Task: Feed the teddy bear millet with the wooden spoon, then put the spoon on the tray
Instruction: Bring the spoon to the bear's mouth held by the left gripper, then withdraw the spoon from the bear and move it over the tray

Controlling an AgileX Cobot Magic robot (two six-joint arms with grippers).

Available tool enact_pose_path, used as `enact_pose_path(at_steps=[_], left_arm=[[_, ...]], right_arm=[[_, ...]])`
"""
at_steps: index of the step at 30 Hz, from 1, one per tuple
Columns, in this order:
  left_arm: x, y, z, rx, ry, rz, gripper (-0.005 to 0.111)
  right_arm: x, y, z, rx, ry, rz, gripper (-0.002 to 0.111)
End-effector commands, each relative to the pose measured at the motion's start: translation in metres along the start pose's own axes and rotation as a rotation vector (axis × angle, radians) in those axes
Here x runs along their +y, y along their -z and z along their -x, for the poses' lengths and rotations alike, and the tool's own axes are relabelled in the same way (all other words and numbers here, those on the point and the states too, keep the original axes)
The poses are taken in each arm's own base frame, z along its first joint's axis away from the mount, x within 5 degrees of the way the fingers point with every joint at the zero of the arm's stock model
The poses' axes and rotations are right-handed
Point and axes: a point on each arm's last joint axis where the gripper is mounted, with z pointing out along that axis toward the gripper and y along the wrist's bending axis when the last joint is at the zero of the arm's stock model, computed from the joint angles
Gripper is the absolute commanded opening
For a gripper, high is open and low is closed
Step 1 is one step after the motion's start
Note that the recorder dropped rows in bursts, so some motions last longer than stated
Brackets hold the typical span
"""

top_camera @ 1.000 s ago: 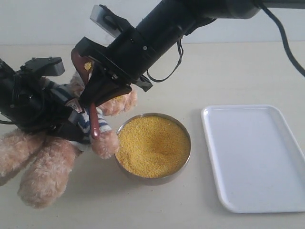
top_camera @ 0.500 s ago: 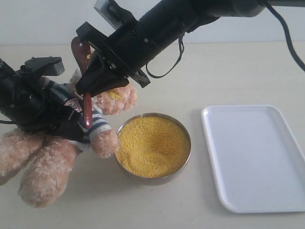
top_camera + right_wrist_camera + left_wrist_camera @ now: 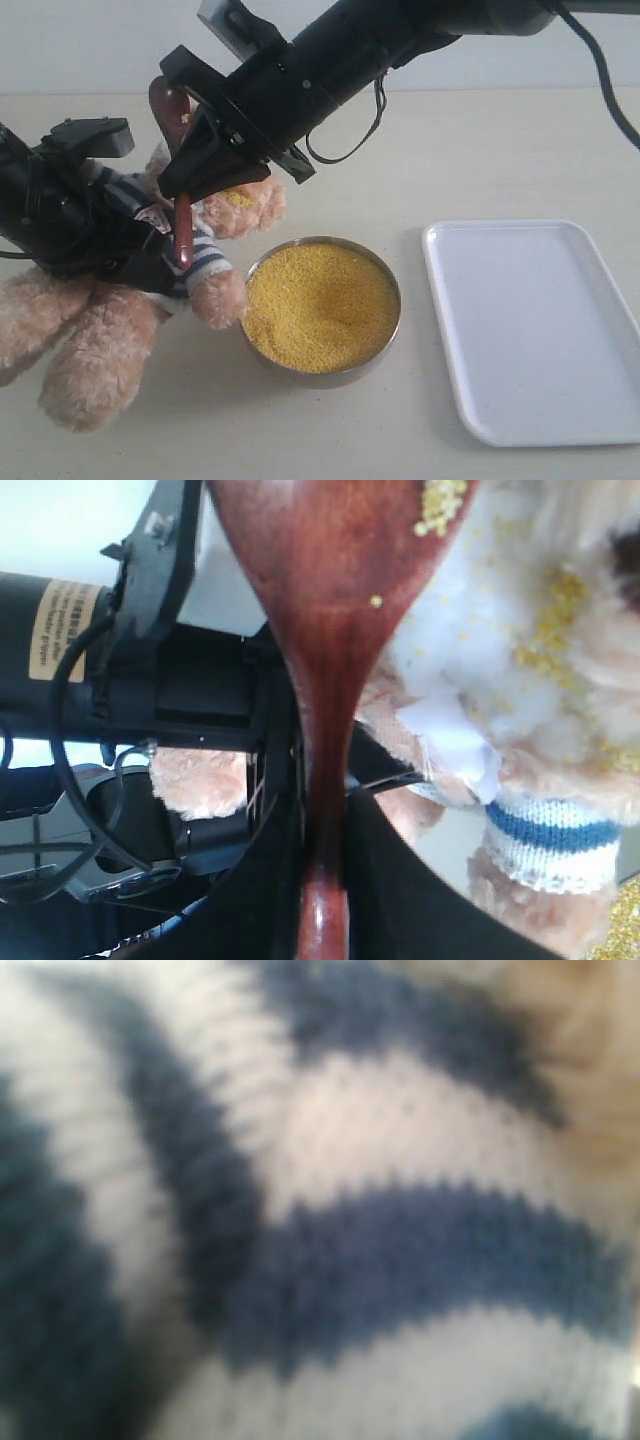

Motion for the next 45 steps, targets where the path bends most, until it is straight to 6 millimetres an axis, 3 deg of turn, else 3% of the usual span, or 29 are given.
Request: enact_pose_path(at_steps=[1, 12, 17, 22, 26, 34, 45], left_arm=[[0.004, 0.002, 0.000, -0.019, 0.018, 0.003, 0.004], [0.010, 0.004, 0.002, -0.041, 0.051, 0.004, 0.004], [0.011, 0.004, 0.002, -0.045, 0.051, 0.006, 0.004], [0.011, 0.004, 0.004, -0.060, 0.056, 0.013, 0.004], [0.011, 0.004, 0.004, -0.066, 0.058, 0.016, 0.004], [0.012, 0.004, 0.005, -0.074, 0.073, 0.016, 0.004], [0.030, 0.011, 0.006, -0.112, 0.196, -0.009, 0.004]], right_arm=[[0.006, 0.006, 0.001, -0.019, 0.013, 0.020, 0.000], [0.011, 0.007, 0.002, -0.042, 0.022, 0.065, 0.000], [0.025, 0.018, 0.000, -0.055, 0.143, 0.040, 0.000], [0.033, 0.040, -0.009, 0.001, 0.271, -0.203, 0.000], [0.034, 0.060, -0.016, 0.029, 0.272, -0.435, 0.000], [0.014, 0.089, -0.020, 0.031, 0.166, -0.841, 0.000], [0.015, 0.110, -0.030, 0.002, 0.140, -1.025, 0.000]])
